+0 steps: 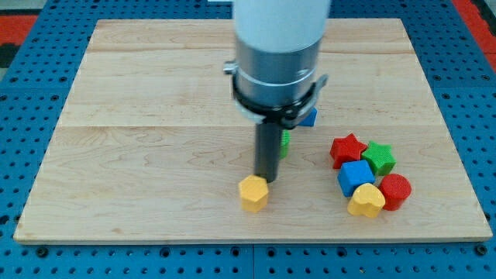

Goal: Place the yellow hexagon parallel to red star

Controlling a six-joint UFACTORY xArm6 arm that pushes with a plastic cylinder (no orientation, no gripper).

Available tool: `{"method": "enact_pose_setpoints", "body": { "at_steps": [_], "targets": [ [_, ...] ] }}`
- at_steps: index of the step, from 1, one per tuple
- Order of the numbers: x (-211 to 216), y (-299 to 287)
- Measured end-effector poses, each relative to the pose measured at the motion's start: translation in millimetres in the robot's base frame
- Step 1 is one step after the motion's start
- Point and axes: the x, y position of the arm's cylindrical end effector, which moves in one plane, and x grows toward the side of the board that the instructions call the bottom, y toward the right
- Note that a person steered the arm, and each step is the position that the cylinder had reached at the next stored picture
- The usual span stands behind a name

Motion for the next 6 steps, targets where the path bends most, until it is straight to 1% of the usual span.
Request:
{"method": "enact_pose_setpoints", "body": {
  "at_steps": [1, 2, 3, 4, 5, 6],
  "targets": [
    [1.4, 14.5],
    [27.4, 33.6],
    [81.1, 19.9],
    [68.7, -24.0],
    [12.7, -13.5],
    [-5.7, -34.3]
  ]
}}
